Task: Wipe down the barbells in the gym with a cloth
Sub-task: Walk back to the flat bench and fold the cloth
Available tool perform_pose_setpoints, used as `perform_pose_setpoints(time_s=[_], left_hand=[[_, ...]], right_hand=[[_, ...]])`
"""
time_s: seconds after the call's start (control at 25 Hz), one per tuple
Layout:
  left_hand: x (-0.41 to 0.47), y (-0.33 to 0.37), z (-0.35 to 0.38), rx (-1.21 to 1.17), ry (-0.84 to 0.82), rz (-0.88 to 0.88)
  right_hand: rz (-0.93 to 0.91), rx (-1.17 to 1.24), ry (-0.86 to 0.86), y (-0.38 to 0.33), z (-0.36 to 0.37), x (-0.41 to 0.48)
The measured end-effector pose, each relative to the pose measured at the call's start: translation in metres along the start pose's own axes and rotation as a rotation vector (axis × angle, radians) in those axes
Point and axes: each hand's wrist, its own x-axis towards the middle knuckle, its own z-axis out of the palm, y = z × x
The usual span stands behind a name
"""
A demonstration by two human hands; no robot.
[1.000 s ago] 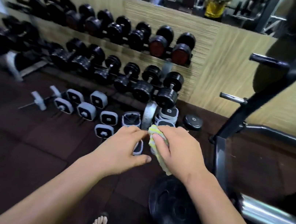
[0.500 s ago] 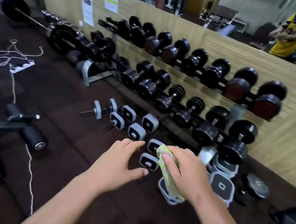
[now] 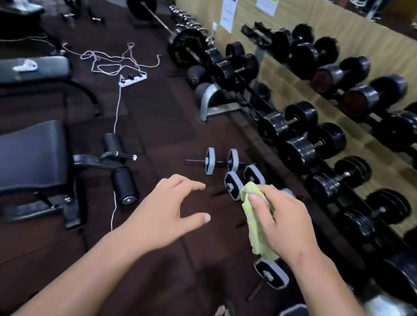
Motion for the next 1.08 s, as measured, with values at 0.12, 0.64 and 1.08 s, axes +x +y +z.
perform_pose_setpoints(time_s=[0.12,0.64,1.08], left_hand=[[0.051,-0.023,-0.002,-0.001,0.038,-0.072],[0.282,-0.100,-0.040,-0.023,0.202,-0.351],[0.447,-0.244,-0.124,-0.103,0.175,-0.397]], right_hand=[[-0.043,0.034,-0.053,0.016,0.022,0.072],[-0.233,0.125,-0.270,0.039,0.082,0.372],[-0.228,0.171,-0.292,-0.008,0.167,0.594]])
